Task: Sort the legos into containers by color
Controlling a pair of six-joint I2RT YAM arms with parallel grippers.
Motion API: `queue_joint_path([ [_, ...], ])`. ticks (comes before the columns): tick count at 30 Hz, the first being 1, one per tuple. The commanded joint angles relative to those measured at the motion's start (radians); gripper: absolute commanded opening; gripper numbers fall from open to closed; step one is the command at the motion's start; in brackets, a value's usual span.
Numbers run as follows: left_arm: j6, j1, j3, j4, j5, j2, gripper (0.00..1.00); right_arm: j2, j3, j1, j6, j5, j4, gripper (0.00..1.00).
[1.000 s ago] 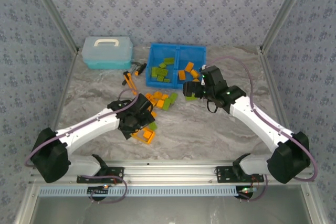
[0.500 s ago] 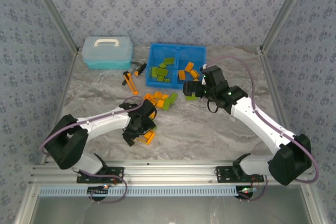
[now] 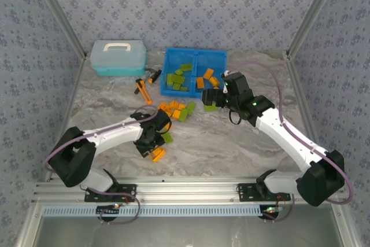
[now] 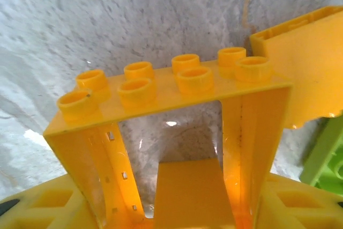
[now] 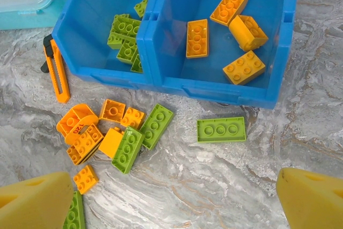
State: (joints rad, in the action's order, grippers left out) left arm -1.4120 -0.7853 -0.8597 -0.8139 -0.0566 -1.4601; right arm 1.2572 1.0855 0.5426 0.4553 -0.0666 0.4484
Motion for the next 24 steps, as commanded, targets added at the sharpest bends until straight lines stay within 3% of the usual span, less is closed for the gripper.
queue_joint_path([
  [1, 0.064, 0.018, -0.117, -0.087, -0.064, 0.081, 0.54, -0.019, 0.019, -0.003, -0.003, -0.010, 0.017, 1.00],
  [6, 0.163, 0.088, -0.234, -0.093, -0.096, 0.092, 0.54, -0.021, 0.024, -0.002, 0.000, -0.007, 0.018, 1.00],
  [13, 0.376, 0.174, -0.487, -0.020, -0.173, -0.037, 0.54, -0.064, 0.007, 0.006, 0.005, -0.028, 0.031, 1.00],
  [16, 0.540, 0.191, -0.681, 0.030, -0.211, -0.188, 0.54, -0.080, -0.005, 0.008, 0.011, -0.034, 0.035, 1.00],
  [24, 0.936, 0.208, -1.377, -0.048, -0.332, -0.740, 0.53, -0.157, -0.013, 0.011, 0.004, -0.075, 0.075, 1.00],
])
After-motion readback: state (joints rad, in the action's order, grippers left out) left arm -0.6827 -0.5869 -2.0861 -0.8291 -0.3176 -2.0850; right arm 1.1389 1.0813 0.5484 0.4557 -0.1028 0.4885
